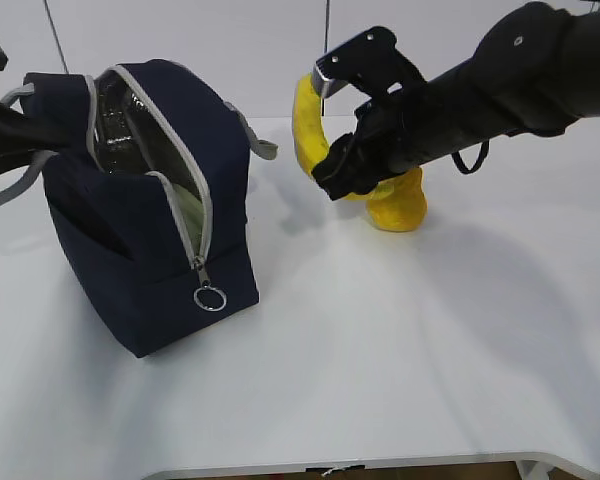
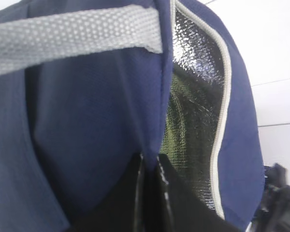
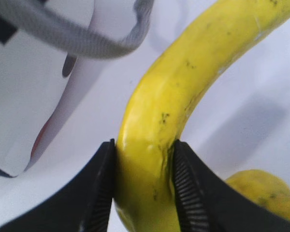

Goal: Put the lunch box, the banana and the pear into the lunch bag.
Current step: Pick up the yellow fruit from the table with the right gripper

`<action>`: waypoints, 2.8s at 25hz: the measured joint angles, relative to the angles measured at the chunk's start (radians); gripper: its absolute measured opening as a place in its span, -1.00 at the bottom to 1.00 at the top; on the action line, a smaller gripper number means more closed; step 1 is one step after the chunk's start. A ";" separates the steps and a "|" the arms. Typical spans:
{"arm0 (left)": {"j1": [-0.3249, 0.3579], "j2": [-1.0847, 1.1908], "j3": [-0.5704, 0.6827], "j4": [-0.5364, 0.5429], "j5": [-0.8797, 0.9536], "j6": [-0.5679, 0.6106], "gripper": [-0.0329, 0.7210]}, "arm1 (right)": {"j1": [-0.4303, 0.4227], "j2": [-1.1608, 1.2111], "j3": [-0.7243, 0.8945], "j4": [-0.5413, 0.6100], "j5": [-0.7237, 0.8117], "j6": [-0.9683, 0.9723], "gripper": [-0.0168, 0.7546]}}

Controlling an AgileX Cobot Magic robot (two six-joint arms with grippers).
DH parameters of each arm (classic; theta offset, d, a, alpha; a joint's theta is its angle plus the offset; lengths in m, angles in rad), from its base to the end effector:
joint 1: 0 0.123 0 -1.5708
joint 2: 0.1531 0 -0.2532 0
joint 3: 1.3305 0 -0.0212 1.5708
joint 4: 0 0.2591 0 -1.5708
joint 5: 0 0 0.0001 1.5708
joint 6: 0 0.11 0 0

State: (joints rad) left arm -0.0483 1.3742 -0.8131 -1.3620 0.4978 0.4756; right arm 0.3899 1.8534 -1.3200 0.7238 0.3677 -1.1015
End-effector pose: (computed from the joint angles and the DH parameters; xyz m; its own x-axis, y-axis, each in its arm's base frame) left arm 0.3073 -0.0664 0.2228 -0.6876 -0.6368 -0.3489 -0.1362 0.5851 -0.7994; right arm 0.3873 0.1875 0.1888 -0.3498 -0.5641 -0.7479 -0.7352 0.6601 -0.1540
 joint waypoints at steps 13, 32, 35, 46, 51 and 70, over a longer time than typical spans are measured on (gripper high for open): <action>0.000 0.000 0.000 -0.033 0.000 0.000 -0.95 | -0.004 -0.149 -0.051 0.081 -0.007 0.000 -0.19; 0.000 0.000 0.000 -0.033 0.015 0.000 -0.95 | 0.192 -0.080 -0.175 0.468 0.102 -0.268 -0.19; 0.000 0.000 0.000 -0.033 0.017 0.000 -0.95 | 0.214 -0.057 -0.175 0.566 0.100 -0.351 -0.19; 0.000 0.000 0.000 -0.033 0.023 0.000 -0.95 | 0.233 0.053 -0.195 0.631 0.099 -0.426 -0.19; 0.000 0.000 0.000 -0.033 0.027 0.000 -0.95 | 0.237 0.103 -0.197 0.566 0.103 -0.428 -0.19; 0.000 0.000 0.000 -0.033 0.043 0.000 -0.95 | 0.241 0.189 -0.209 0.393 0.146 -0.430 -0.19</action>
State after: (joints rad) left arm -0.0483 1.3746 -0.8131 -1.3945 0.5410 0.4756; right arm 0.6305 2.0422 -1.5291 1.1173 0.5133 -1.5312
